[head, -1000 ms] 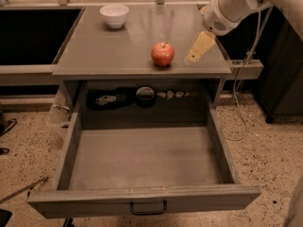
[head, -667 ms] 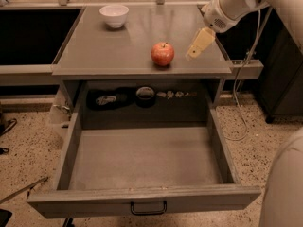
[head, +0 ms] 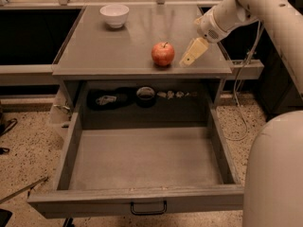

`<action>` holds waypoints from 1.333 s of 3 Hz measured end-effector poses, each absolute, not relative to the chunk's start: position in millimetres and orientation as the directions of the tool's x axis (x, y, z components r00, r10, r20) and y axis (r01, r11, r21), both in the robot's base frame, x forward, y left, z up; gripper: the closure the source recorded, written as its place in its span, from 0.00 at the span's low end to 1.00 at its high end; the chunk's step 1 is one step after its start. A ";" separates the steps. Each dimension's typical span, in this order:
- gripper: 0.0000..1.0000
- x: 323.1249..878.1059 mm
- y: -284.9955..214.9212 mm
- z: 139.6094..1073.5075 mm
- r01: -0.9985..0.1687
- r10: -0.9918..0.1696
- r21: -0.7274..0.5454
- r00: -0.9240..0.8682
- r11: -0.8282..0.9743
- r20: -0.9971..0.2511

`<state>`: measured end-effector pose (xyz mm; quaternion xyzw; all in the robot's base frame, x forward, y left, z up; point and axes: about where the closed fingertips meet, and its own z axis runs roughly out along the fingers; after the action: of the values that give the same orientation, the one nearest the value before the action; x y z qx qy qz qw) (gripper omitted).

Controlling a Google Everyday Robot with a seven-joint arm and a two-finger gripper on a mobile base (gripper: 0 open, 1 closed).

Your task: Place apple into top drawer

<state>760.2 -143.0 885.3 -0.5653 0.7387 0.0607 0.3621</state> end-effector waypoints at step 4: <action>0.00 779.4 -81.3 839.3 -0.948 -0.792 -0.228 -0.040 0.222 -0.609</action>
Offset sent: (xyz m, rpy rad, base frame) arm -0.0007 0.0137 -0.0235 0.0343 0.0539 0.0472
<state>779.4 -81.3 839.3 -0.6120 0.7110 0.1196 0.3251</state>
